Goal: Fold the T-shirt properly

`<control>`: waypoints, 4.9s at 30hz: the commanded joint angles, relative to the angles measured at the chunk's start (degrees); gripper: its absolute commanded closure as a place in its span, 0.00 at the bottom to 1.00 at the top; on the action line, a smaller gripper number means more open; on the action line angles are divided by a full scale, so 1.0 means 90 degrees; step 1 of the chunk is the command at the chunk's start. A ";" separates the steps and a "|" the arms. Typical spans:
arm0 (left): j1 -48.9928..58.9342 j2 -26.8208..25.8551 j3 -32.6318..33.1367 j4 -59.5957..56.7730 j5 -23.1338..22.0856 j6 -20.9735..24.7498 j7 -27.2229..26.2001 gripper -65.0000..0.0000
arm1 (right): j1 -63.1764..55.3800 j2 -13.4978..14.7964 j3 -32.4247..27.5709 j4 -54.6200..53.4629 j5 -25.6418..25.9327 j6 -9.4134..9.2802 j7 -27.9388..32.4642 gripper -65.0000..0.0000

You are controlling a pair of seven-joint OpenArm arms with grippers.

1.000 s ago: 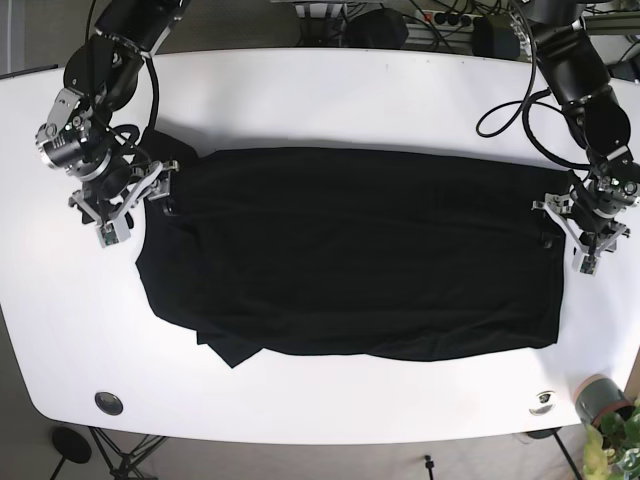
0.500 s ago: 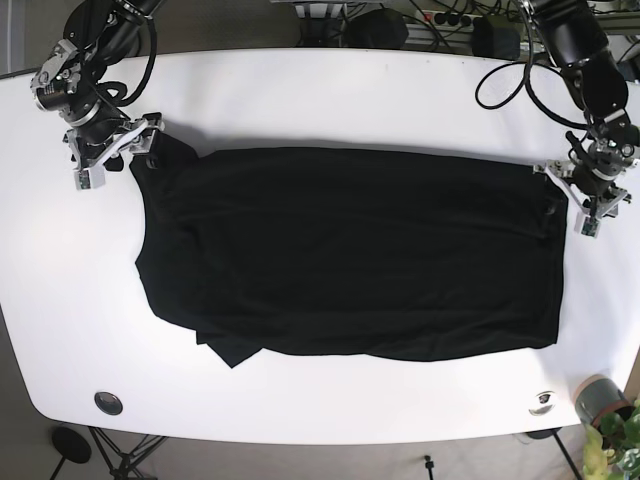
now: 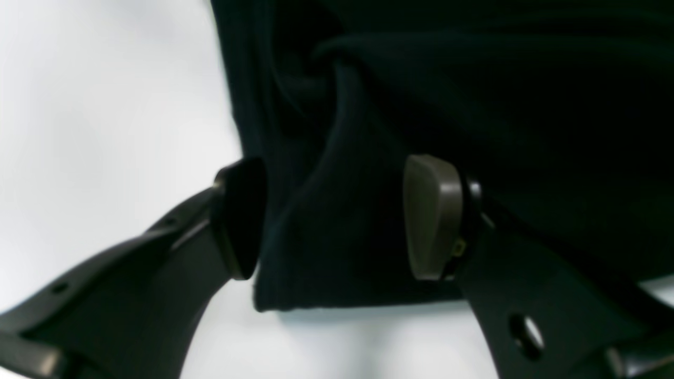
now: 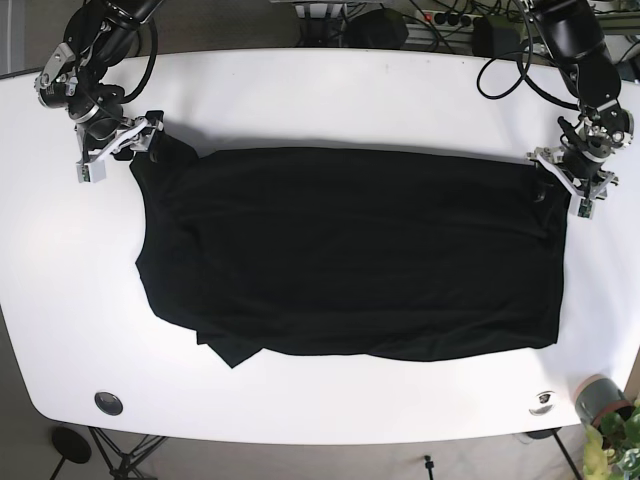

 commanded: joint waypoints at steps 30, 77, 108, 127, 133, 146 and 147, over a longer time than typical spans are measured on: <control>0.0343 -0.0349 -0.0531 0.0221 -0.0079 0.0013 0.0450 1.00 | -0.0051 0.0709 -0.0419 0.0075 0.0272 0.0038 -0.0262 0.96; 0.1994 -0.0105 -0.1537 0.2634 -0.0958 0.0013 0.1711 0.65 | -0.1858 0.1070 0.0050 0.1775 0.0877 0.0038 -0.0692 0.32; 0.0890 -0.0134 -0.1166 0.1510 -0.0879 0.0013 0.1906 0.65 | -0.0266 0.1110 -0.1142 0.0163 0.0838 0.0038 -0.0701 0.31; 0.0900 -0.0124 -0.0794 0.1081 -0.0723 0.0013 0.1515 0.66 | -0.0207 0.0846 -0.1640 0.0065 0.0838 0.0038 -0.0682 0.46; 0.0900 -0.0134 -0.0785 0.0973 -0.0723 0.0013 0.1505 0.66 | -0.0139 0.0836 -0.1620 0.0055 0.0838 0.0038 -0.0682 0.88; 0.0890 -0.0144 -0.0785 0.0534 -0.0713 0.0013 0.1496 0.66 | -0.0051 0.0885 -0.1601 0.0387 0.0877 0.0038 -0.0692 0.96; 0.0890 -0.0144 -0.0785 0.0524 -0.0713 0.0013 0.1496 0.66 | -0.0051 0.0885 -0.1601 0.0475 0.0877 0.0038 -0.0692 0.96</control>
